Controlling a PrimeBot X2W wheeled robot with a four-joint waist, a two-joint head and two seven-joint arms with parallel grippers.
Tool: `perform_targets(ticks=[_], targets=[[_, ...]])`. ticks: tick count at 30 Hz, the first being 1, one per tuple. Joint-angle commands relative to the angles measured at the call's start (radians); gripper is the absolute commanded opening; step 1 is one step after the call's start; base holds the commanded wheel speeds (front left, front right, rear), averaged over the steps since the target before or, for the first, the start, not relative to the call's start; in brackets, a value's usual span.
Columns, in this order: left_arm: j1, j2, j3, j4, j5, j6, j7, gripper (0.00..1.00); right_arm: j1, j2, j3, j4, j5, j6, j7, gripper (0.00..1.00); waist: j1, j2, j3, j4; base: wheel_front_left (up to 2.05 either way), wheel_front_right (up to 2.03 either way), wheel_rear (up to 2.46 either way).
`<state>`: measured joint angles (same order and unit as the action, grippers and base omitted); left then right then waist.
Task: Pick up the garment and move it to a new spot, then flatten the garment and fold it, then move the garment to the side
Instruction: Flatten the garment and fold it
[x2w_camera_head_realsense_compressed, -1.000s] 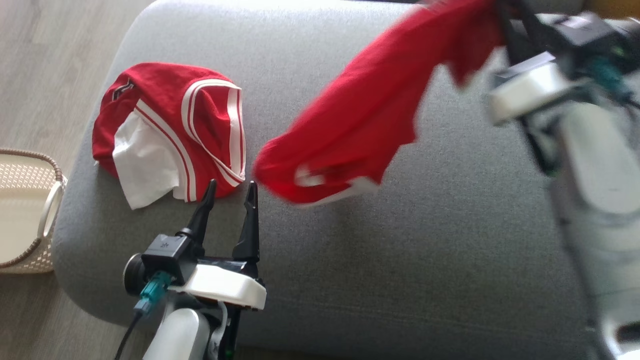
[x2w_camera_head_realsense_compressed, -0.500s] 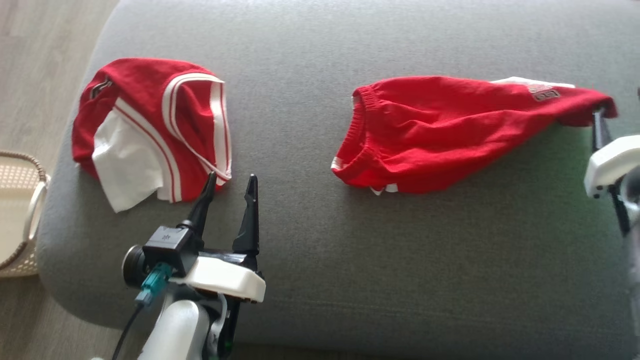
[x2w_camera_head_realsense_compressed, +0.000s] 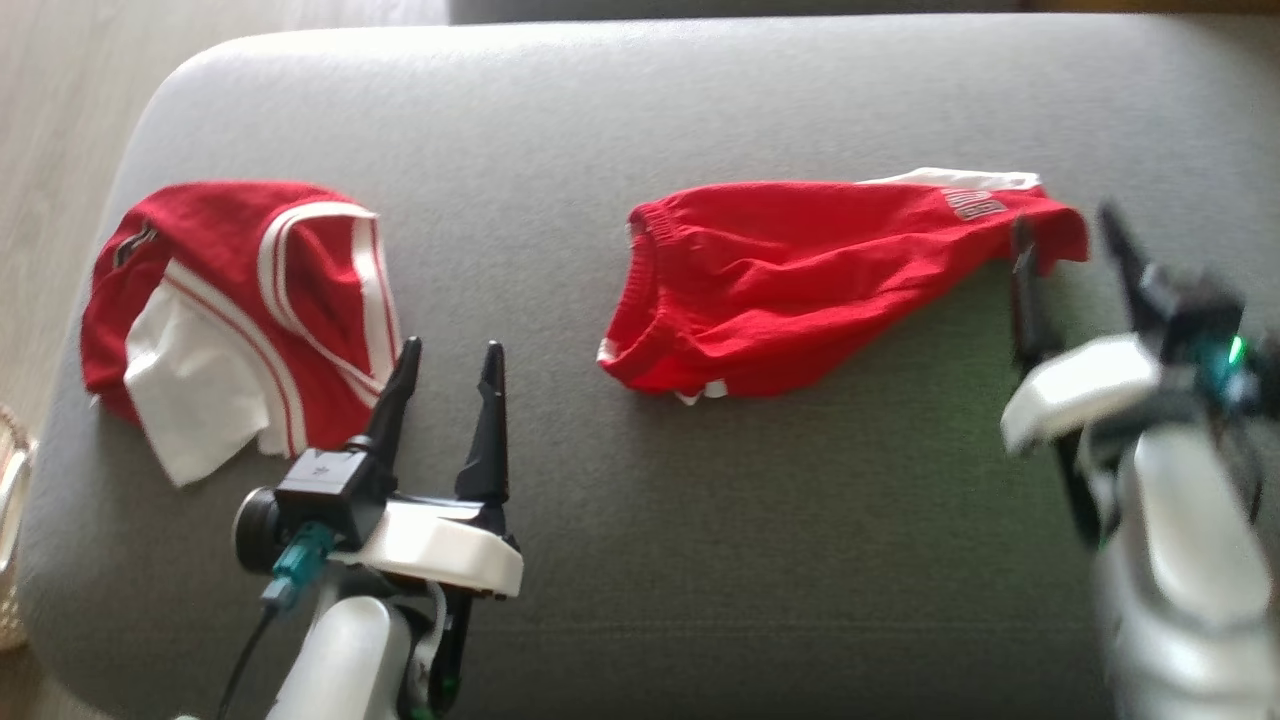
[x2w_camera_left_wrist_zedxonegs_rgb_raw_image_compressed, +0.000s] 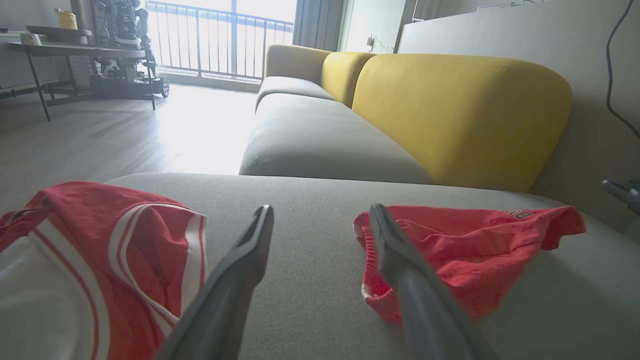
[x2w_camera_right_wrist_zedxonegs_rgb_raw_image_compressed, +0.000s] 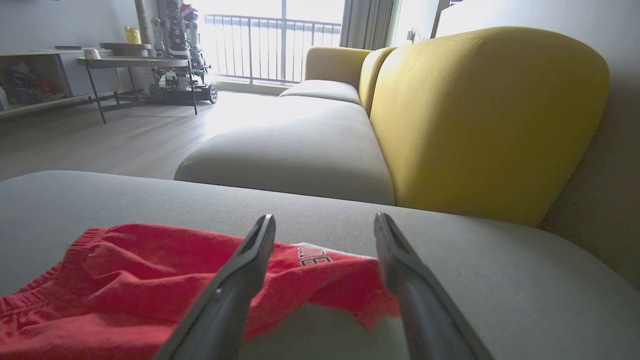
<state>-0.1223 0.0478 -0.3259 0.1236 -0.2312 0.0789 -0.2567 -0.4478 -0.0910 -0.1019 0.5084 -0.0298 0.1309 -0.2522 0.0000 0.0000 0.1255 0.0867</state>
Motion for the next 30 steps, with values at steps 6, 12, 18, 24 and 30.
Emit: perform_targets(ticks=[6,12,18,24,30], targets=[[-0.007,0.002,0.049,-0.053,-0.001,0.005,-0.005,1.00,0.150,0.034,0.069,-0.179,0.082,0.000,-0.009,1.00,0.0000,0.0000,-0.019,-0.069,0.00,0.00,0.00],[-0.031,0.002,0.037,-0.038,0.015,-0.015,-0.005,1.00,0.201,0.040,0.099,-0.253,0.125,0.000,-0.009,1.00,0.0000,0.0000,0.010,-0.136,0.00,0.00,0.00],[-0.116,0.003,-0.018,0.100,0.078,-0.055,-0.005,1.00,0.193,0.040,0.125,-0.298,0.154,0.000,-0.009,1.00,0.0000,0.0000,0.064,-0.209,0.00,0.00,0.00],[-0.247,0.025,-0.029,0.343,0.141,-0.041,-0.004,1.00,0.187,0.041,0.141,-0.328,0.173,0.000,-0.009,1.00,0.0000,0.0000,0.119,-0.276,0.00,0.00,0.00],[-0.341,0.043,-0.020,0.503,0.153,-0.027,0.006,1.00,0.188,0.041,0.135,-0.341,0.189,0.000,-0.009,1.00,0.0000,0.0000,0.142,-0.310,0.00,0.00,0.00]])
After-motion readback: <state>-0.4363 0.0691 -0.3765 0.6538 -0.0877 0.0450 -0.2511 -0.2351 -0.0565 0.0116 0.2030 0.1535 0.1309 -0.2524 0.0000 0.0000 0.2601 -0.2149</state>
